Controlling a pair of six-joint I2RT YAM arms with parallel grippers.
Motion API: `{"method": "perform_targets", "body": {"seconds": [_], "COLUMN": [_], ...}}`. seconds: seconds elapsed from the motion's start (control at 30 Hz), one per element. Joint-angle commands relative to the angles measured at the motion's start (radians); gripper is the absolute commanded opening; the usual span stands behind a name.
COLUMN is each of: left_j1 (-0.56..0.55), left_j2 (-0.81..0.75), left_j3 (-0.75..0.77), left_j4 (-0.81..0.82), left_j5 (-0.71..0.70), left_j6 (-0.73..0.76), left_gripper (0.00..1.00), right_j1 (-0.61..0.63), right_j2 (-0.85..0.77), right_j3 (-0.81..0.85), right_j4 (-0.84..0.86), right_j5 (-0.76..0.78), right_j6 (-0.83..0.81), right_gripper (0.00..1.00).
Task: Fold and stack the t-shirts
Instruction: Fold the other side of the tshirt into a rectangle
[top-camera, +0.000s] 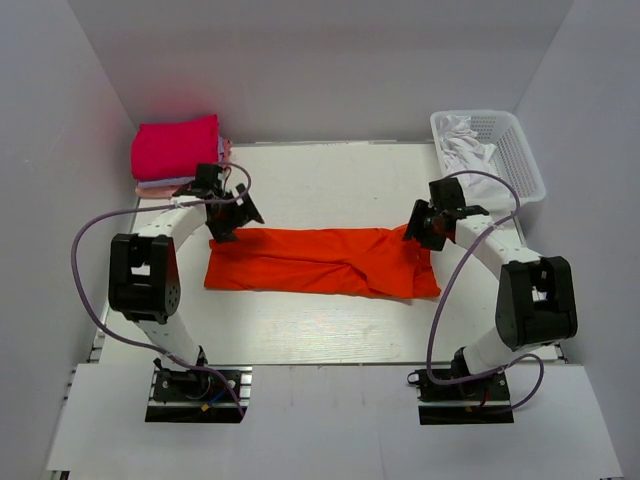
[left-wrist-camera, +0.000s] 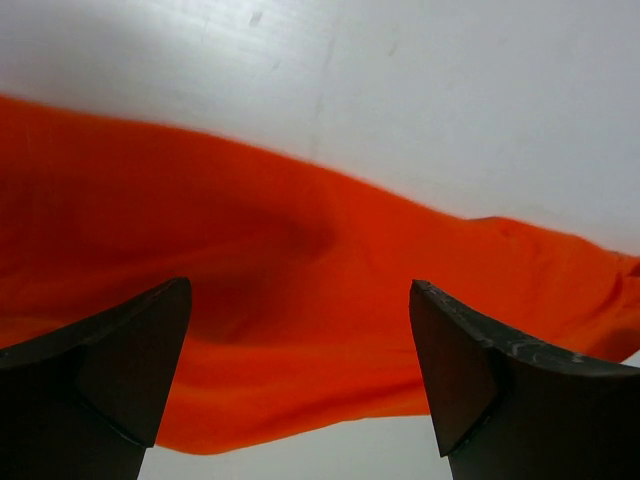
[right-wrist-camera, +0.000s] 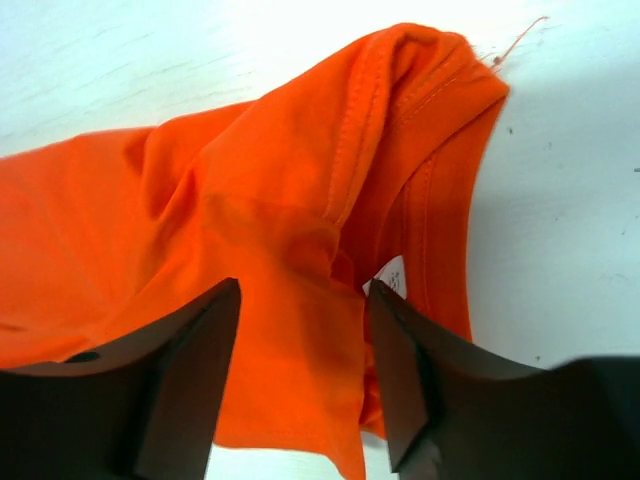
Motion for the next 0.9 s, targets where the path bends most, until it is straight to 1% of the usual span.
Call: {"method": "perform_targets", "body": {"seconds": [0.0, 0.07, 0.1, 0.13, 0.17, 0.2, 0.23, 0.37, 0.4, 0.53, 0.6, 0.63, 0.77, 0.87], "left_j1": [-0.006, -0.006, -0.006, -0.006, 0.003, 0.004, 0.004, 0.004, 0.004, 0.013, 0.013, 0.013, 0.004, 0.004], "left_j2": [-0.030, -0.045, -0.055, -0.055, -0.055, -0.039, -0.029, 0.010, 0.010, 0.001, -0.009, -0.009, -0.009, 0.001], "left_j3": [-0.084, -0.151, -0.173, -0.193, -0.219, -0.229, -0.229, -0.239, -0.239, -0.259, -0.259, -0.250, -0.229, -0.206], "left_j4": [0.001, 0.001, 0.001, 0.013, 0.013, 0.013, 0.013, 0.013, 0.013, 0.013, 0.013, 0.003, -0.019, -0.030], "left_j5": [0.034, -0.003, -0.015, -0.036, -0.037, -0.037, -0.047, -0.060, -0.060, -0.069, -0.081, -0.093, -0.093, -0.093], "left_j6": [0.011, 0.011, 0.011, 0.011, 0.011, 0.011, 0.011, 0.011, 0.011, 0.011, 0.011, 0.025, 0.034, 0.043], "left_gripper": [1.00, 1.00, 1.00, 1.00, 1.00, 1.00, 1.00, 1.00, 1.00, 1.00, 1.00, 1.00, 1.00, 1.00], "right_j1": [-0.018, -0.026, -0.023, -0.029, -0.026, -0.030, -0.032, -0.027, -0.031, -0.029, -0.029, -0.031, -0.032, -0.034], "right_j2": [0.026, 0.052, 0.054, 0.054, 0.049, 0.040, 0.026, -0.026, -0.035, -0.102, -0.116, -0.121, -0.093, -0.049], "right_j3": [0.033, 0.036, 0.030, 0.022, 0.014, -0.002, -0.003, -0.019, -0.010, -0.006, -0.015, -0.048, -0.119, -0.142], "right_j4": [0.039, 0.042, 0.046, 0.050, 0.071, 0.078, 0.081, 0.096, 0.054, -0.033, -0.068, -0.069, -0.028, 0.004], "right_j5": [0.049, 0.043, 0.041, 0.039, 0.030, 0.021, 0.015, -0.007, -0.039, -0.023, 0.041, 0.042, 0.029, 0.084], "right_j6": [0.026, 0.032, 0.032, 0.035, 0.041, 0.038, 0.041, 0.040, 0.030, 0.013, 0.023, 0.024, 0.073, 0.090], "right_gripper": [0.58, 0.54, 0.46, 0.32, 0.23, 0.10, 0.00, 0.00, 0.00, 0.00, 0.00, 0.00, 0.00, 0.00]}}
